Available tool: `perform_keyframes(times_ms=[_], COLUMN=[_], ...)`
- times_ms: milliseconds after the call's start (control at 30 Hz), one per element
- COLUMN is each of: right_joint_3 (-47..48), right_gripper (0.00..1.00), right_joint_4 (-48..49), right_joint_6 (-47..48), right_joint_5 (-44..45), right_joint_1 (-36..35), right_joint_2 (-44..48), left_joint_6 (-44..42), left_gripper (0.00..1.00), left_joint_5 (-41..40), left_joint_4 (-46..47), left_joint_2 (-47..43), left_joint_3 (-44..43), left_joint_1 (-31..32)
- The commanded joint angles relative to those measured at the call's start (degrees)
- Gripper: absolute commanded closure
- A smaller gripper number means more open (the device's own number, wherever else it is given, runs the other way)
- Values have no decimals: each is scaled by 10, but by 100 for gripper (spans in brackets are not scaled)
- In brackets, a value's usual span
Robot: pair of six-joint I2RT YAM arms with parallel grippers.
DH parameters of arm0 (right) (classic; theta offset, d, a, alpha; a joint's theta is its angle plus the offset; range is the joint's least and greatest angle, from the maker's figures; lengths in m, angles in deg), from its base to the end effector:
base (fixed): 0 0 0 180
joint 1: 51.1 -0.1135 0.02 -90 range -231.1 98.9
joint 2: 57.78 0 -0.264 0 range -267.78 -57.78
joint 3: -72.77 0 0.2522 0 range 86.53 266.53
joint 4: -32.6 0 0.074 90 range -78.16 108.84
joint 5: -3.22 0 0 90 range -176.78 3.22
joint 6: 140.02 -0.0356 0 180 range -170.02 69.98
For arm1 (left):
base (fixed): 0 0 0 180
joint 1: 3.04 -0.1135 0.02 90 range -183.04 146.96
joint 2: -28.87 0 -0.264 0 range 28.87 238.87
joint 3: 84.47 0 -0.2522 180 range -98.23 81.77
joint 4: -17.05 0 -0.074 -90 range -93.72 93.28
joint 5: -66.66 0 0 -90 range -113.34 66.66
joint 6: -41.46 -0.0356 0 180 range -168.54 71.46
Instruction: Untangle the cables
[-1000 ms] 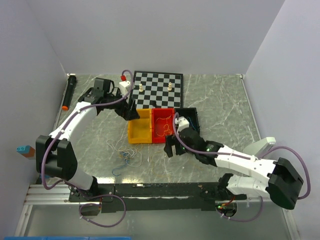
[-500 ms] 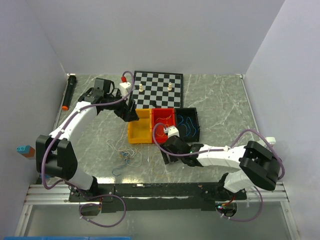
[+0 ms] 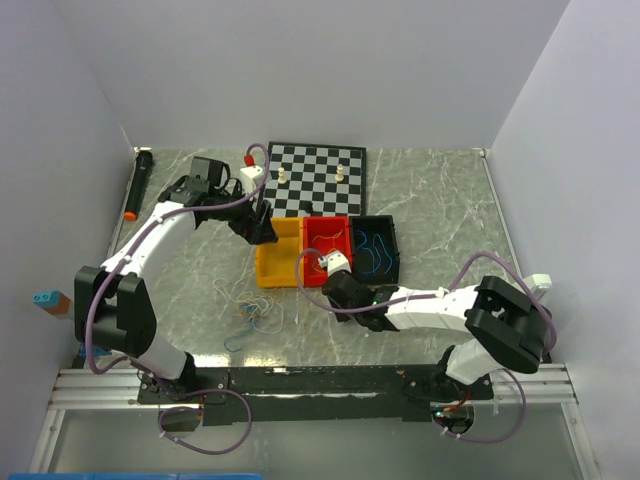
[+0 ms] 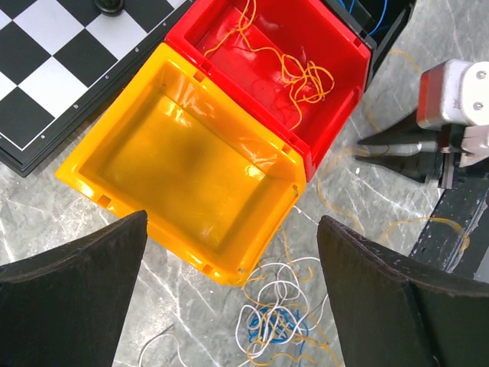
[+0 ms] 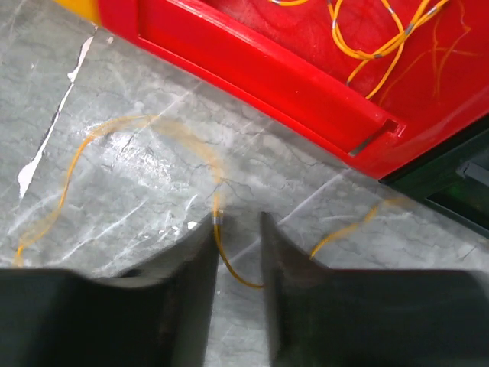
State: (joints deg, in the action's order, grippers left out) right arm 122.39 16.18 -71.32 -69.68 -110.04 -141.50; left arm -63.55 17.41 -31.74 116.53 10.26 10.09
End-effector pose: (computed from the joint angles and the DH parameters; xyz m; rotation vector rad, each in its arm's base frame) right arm 0.1476 0.2247 0.1511 -0.6560 2.3290 0.2809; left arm 0.3107 -0.0963 0.2881 0.8613 2.1836 -0.8508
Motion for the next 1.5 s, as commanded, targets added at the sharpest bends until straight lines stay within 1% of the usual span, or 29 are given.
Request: perform_keyframes(times_ms=[0,67,100,267,367,433,533,633,767,867,933,1033,1167,1333,1467], right_joint_3=[11,11,13,56,96,114,127,133,85,60,55,78,99,129,143], right_gripper=[81,96,100,100,100,100,100,100,100,100,100,100,100,100,100], right_joint_4=[5,-2,-9,-45,-40,-18,51,112,278,374,422,427,418,372,375], right_joint_6=[7,8,12,23,43,56,71,57,68,61,65,76,100,122,115], right_joint_5=[12,16,18,33,32,24,-1,-60,-63,-87,-95,-108,-131,-135,-145], right_joint_1=[-5,-6,-6,-6,-3,2,25,73,108,134,143,146,146,155,173], right_joint_2=[24,56,74,166,196,204,205,189,163,131,108,91,102,118,130], left_joint_6=[-9,-10,-8,-6,-4,-1,1,3,4,3,2,2,3,-2,8], left_gripper=[3,3,3,3,3,3,3,3,3,3,3,3,3,3,3], left_joint_5=[15,16,16,16,18,18,15,13,15,18,20,28,50,107,151], left_joint_4=[0,-2,-2,0,1,2,4,5,7,7,7,8,2,-28,-23], left_joint_2=[3,1,0,-11,-17,-24,-34,-41,-48,-49,-48,-45,-43,-47,-54], left_joint_3=[-14,-15,-14,-11,-10,-8,-6,-2,2,6,6,6,-9,-60,-79], left_joint_1=[-5,-6,-6,-6,-6,-6,-7,-9,-13,-14,-14,-15,-16,-15,-15])
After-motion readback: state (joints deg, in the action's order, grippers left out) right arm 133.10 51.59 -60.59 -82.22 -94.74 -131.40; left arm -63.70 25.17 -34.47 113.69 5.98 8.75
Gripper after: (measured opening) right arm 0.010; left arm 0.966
